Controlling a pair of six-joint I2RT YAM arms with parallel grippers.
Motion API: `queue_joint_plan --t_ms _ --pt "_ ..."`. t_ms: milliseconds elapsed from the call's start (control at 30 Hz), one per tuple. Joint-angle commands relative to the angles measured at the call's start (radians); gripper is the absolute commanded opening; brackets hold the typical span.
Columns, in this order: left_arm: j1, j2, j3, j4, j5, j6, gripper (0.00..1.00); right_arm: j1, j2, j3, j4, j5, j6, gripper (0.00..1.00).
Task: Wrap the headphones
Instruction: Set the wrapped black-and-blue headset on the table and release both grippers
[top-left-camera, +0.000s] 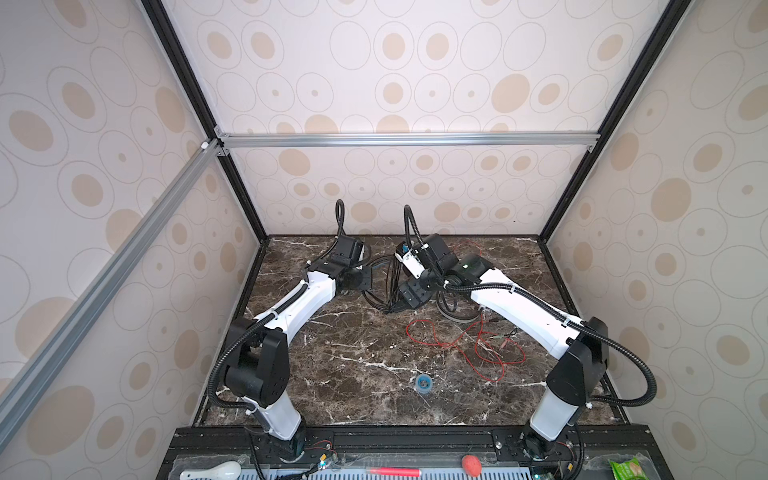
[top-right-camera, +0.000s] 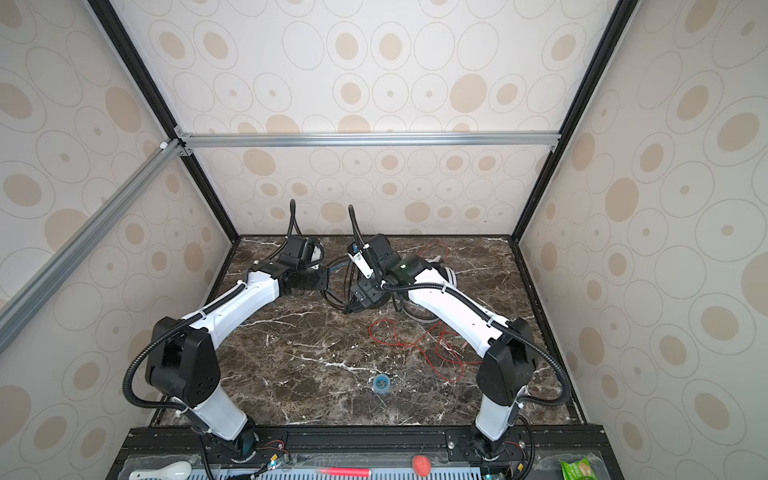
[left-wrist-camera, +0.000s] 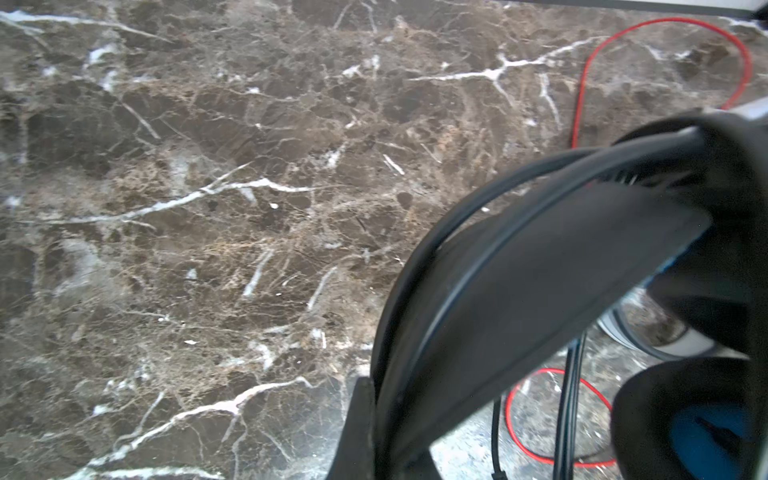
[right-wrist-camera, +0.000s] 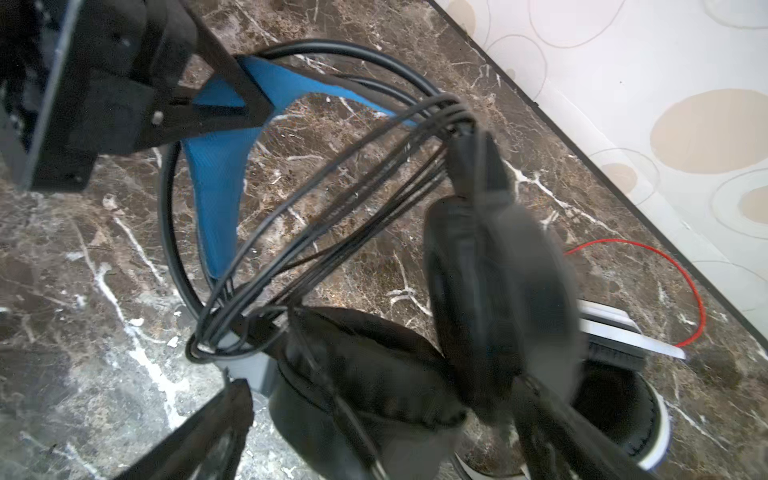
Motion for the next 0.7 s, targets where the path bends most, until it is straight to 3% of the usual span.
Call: queue_joint_plan --t_ms 0,400,667 --pt "0.014 0.005 0.050 -0.024 0.008 0.024 0.00 -0.015 -0.019 0.052 0.007 0.061 -0.012 1.00" --pt "0.106 0.079 0.075 0.017 0.022 0.046 0.00 -0.029 0.041 0.203 -0.022 0.033 -0.043 1.00" --pt "0.213 0.276 0.236 0.048 0.062 0.084 0.00 -0.074 0.006 0.171 -0.035 -0.005 0.014 1.00"
